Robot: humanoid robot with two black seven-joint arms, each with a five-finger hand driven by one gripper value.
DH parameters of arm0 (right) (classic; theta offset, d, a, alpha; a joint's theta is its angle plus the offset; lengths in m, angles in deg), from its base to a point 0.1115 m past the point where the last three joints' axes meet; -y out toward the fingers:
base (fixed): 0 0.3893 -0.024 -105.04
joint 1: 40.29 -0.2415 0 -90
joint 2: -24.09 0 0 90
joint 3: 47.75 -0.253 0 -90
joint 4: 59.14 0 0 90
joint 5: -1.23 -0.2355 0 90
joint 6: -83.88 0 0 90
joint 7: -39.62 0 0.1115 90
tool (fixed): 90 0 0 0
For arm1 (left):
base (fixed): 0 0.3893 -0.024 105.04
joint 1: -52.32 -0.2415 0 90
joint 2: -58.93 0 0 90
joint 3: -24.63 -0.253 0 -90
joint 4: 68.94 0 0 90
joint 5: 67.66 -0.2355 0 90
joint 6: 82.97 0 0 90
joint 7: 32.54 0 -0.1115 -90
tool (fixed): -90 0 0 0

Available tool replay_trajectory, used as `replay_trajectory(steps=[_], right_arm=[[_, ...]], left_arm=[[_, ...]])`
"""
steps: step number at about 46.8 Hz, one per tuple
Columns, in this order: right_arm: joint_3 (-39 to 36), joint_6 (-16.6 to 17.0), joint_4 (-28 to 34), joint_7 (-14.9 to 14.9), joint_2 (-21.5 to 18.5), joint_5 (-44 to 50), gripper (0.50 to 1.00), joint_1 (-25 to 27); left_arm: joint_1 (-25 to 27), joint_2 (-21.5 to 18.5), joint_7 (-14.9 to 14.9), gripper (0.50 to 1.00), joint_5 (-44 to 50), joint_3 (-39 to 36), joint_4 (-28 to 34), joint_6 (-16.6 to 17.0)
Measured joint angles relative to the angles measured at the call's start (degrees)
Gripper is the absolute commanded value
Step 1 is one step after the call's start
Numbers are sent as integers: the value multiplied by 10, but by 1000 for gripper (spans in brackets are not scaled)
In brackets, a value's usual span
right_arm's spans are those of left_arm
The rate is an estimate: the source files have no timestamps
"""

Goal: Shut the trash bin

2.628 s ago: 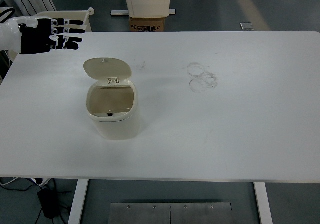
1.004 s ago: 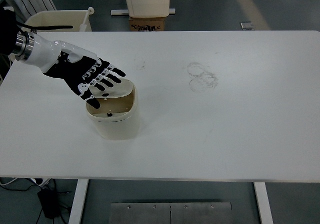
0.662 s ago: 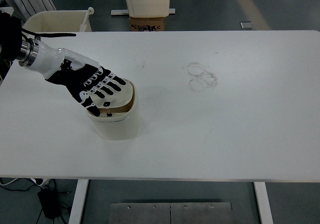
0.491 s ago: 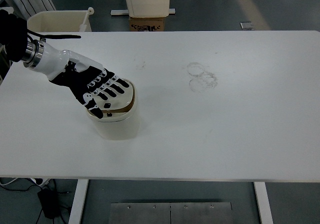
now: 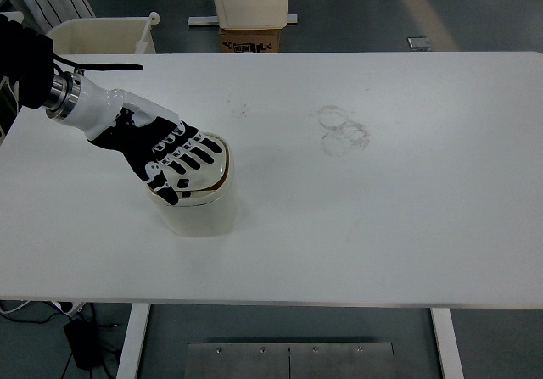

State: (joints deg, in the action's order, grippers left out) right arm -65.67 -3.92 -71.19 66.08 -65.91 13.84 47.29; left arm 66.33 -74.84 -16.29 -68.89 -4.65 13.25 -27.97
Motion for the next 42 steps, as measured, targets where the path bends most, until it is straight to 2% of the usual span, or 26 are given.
replay_trajectory(steps=[42], right_arm=[[-1, 0, 0, 0, 0, 0, 991, -1]], left_arm=[[-11, 3, 0, 1000, 0, -2, 2, 0]])
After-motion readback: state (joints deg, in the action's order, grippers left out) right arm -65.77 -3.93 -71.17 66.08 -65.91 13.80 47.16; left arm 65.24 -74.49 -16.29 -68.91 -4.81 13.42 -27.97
